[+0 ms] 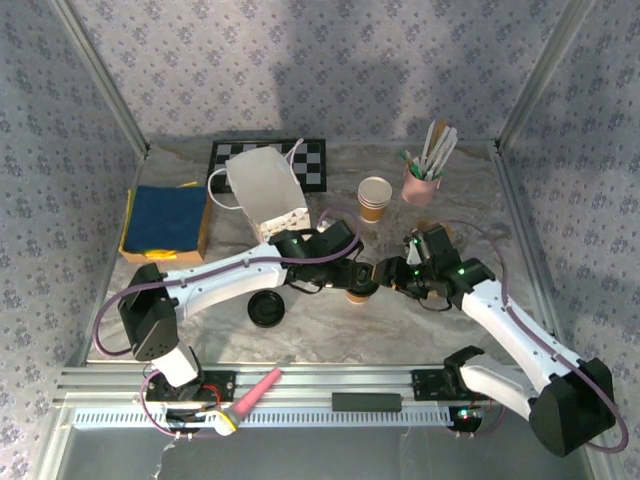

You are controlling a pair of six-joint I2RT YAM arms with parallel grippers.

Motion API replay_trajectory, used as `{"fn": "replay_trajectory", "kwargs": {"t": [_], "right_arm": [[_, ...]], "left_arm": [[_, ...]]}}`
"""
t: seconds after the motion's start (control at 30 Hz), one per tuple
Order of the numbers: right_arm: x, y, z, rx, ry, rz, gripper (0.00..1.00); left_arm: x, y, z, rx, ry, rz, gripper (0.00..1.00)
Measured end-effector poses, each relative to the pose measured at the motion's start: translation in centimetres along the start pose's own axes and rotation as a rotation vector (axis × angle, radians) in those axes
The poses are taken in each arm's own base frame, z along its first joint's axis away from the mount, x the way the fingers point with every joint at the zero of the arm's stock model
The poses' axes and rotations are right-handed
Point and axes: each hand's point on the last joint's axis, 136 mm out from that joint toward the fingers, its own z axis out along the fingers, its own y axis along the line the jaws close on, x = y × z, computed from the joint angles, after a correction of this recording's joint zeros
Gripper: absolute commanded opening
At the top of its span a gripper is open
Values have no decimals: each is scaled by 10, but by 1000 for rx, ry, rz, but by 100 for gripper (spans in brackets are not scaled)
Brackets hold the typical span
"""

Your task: Pack the takeout coffee

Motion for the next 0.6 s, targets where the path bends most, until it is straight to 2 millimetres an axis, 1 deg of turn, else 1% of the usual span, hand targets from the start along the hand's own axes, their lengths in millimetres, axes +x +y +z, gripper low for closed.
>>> {"fn": "replay_trajectory", "kwargs": {"t": [0.2, 0.33, 0.6], "right_arm": [[-1, 1, 5, -5, 6, 4, 49], [-1, 2, 9, -6, 14, 7, 47], [1, 2, 15, -3, 30, 3, 44]], "left_arm": [[0, 0, 6, 2, 8, 11, 45], [1, 1, 11, -1, 20, 14, 43], [-3, 1, 18, 8, 20, 12, 40]]}}
